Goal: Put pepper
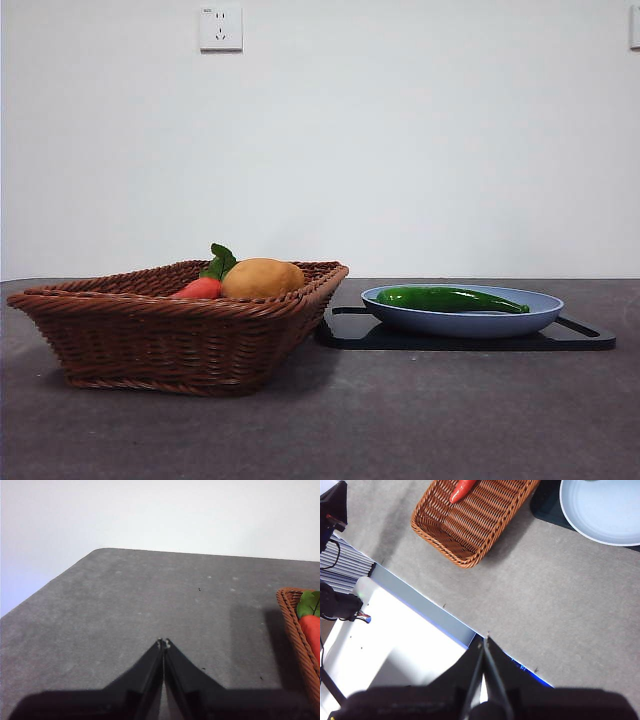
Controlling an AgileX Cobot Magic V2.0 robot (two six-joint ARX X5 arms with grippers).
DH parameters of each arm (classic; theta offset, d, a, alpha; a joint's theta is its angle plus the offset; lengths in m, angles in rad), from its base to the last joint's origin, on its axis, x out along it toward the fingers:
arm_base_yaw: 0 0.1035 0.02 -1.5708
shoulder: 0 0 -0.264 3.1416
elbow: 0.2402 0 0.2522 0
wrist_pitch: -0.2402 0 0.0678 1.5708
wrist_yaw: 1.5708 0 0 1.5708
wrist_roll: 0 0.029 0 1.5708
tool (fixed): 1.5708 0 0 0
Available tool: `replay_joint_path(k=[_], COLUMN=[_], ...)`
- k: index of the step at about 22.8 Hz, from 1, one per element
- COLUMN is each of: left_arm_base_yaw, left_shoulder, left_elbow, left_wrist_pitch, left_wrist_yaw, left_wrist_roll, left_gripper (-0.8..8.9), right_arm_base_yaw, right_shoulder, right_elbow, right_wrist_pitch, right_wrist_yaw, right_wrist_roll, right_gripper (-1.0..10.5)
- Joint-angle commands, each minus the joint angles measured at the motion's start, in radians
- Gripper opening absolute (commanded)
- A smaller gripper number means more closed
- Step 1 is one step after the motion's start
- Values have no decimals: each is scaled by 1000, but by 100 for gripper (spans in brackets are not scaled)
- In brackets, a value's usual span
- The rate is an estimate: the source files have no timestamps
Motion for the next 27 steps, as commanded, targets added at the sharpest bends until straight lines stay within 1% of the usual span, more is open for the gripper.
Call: replay_joint_path(k=[1,4,6,7,9,12,14,17,20,27], left_arm_base_yaw=[4,4,4,4,4,4,4,4,4,4], left_shoulder=[-3,-3,-3,-3,-3,-3,-3,-3,-3,-3], left_elbow=[-11,-11,-11,-11,-11,-11,-11,-11,-11,-11], left_wrist_pitch=[5,6,6,6,6,6,6,6,6,6], left_wrist_yaw=[-1,-1,-1,-1,-1,-1,-1,-1,-1,-1], left_wrist_roll=[-7,-7,-7,-7,-7,-7,-7,-7,-7,-7], left_gripper=[8,8,8,8,8,8,8,8,8,8], right_arm_base_yaw=[-38,-126,-183,-209,-248,-277,-278,-278,-277,-277], right_shoulder=[-41,-164,-269,-327,-447,-613,-678,-760,-840,-962], right_elbow=[17,-37,-138,-211,-393,-678,-800,-943,-1066,-1239], right_wrist_pitch=[55,282,417,492,697,997,1108,1199,1225,1225], right_wrist_yaw=[27,16,20,23,29,40,82,156,212,215], right_wrist_roll=[-76,-77,-70,-71,-70,-66,-40,-2,21,26], right_gripper=[11,11,11,11,11,11,11,11,11,11])
